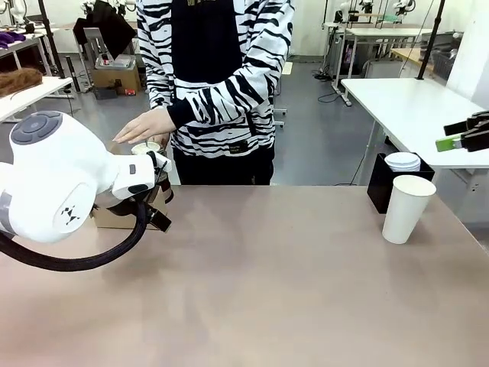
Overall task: Pour a drink into a cup and package it in a carrier.
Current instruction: Pick up the 600 ml Paper Cup and place it in the middle top area of the table.
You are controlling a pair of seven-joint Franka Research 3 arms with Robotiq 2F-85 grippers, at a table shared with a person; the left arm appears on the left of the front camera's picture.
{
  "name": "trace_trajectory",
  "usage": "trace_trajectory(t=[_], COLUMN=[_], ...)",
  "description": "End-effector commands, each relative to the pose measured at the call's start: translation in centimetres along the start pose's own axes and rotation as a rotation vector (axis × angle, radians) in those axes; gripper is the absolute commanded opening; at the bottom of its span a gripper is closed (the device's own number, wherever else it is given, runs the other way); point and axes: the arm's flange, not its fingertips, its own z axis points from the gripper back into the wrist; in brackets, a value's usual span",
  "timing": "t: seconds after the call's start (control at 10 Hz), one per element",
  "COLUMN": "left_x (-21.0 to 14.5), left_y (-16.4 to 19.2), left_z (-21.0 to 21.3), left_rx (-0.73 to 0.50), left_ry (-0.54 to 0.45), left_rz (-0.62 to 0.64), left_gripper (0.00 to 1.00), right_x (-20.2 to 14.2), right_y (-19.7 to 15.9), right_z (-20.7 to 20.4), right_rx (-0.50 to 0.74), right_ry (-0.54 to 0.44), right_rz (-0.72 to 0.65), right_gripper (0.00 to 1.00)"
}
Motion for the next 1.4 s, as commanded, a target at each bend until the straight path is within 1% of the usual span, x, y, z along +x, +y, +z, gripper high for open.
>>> trace_trajectory(t=[0.0,0.1,0.2,0.3,0.4,0.6,0.7,0.8,0.9,1.0,1.2,1.3], left_x=[0.0,0.0,0.0,0.0,0.0,0.0,0.0,0.0,0.0,0.0,0.0,0.0], left_y=[0.0,0.0,0.0,0.0,0.0,0.0,0.0,0.0,0.0,0.0,0.0,0.0], left_z=[0.0,0.0,0.0,0.0,0.0,0.0,0.0,0.0,0.0,0.0,0.0,0.0], left_rx=[-0.001,-0.001,-0.001,-0.001,-0.001,-0.001,-0.001,-0.001,-0.001,-0.001,-0.001,-0.001], left_ry=[-0.001,-0.001,-0.001,-0.001,-0.001,-0.001,-0.001,-0.001,-0.001,-0.001,-0.001,-0.001], left_rz=[0.0,0.0,0.0,0.0,0.0,0.0,0.0,0.0,0.0,0.0,0.0,0.0], left_gripper=[1.0,1.0,1.0,1.0,1.0,1.0,1.0,1.0,1.0,1.0,1.0,1.0], right_x=[-3.2,-5.9,-9.3,-12.0,-14.5,-19.6,-21.6,-22.8,-23.8,-24.4,-24.3,-22.8], right_y=[-2.9,-4.9,-6.2,-7.2,-8.0,-8.6,-8.6,-8.2,-8.0,-7.5,-7.2,-7.0], right_z=[1.0,1.7,2.3,2.4,1.9,-0.3,-1.8,-3.1,-4.3,-5.4,-6.8,-5.5], right_rx=[0.056,0.075,0.075,0.074,0.068,0.074,0.051,0.026,0.025,0.037,0.052,0.043], right_ry=[-0.07,-0.142,-0.201,-0.26,-0.311,-0.397,-0.442,-0.461,-0.482,-0.479,-0.488,-0.445], right_rz=[-0.044,-0.056,-0.077,-0.072,-0.067,-0.041,-0.035,-0.043,-0.032,-0.018,-0.024,-0.065], right_gripper=[1.0,1.0,1.0,1.0,1.0,1.0,1.0,1.0,1.0,1.0,1.0,1.0])
